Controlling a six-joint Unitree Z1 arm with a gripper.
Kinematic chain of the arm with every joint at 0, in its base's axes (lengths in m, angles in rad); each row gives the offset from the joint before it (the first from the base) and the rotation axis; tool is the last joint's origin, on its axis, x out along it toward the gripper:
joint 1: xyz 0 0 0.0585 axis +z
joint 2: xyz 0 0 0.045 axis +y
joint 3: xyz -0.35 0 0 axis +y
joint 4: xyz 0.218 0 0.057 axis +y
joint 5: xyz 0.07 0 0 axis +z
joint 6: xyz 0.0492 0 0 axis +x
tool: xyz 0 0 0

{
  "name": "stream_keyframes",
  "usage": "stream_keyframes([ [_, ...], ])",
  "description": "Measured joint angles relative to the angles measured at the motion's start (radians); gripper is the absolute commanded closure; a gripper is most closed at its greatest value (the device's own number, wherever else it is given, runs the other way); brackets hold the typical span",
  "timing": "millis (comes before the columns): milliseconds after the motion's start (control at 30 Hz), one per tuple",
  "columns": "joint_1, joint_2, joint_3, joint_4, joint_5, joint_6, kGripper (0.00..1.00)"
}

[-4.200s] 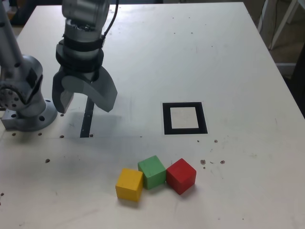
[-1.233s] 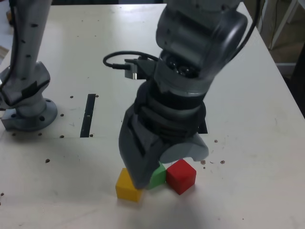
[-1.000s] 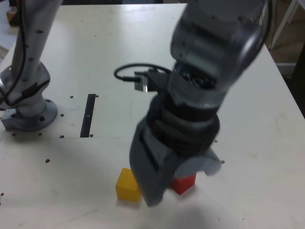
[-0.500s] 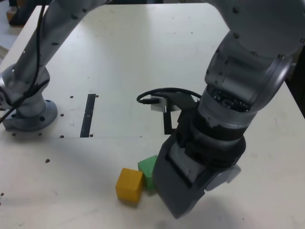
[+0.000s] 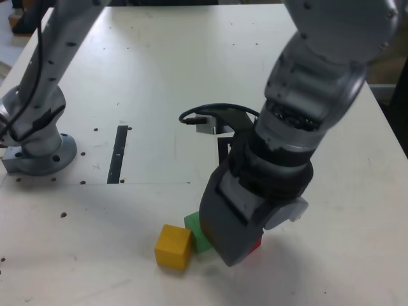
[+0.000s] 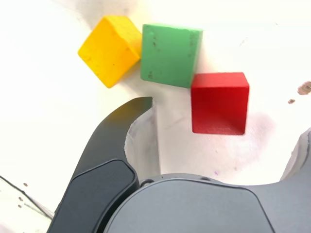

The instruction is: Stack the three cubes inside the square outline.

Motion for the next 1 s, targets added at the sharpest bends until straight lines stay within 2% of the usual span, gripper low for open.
stream_keyframes([
  [233, 0.0, -0.041, 0.082, -0.07, -0.015, 0.021, 0.01],
  [567, 0.018, -0.042, 0.118, -0.129, -0.035, -0.062, 0.01],
  [867, 0.032, -0.033, 0.138, -0.152, -0.035, -0.067, 0.01],
  [1000, 0.041, -0.034, 0.186, -0.188, -0.035, -0.064, 0.01],
])
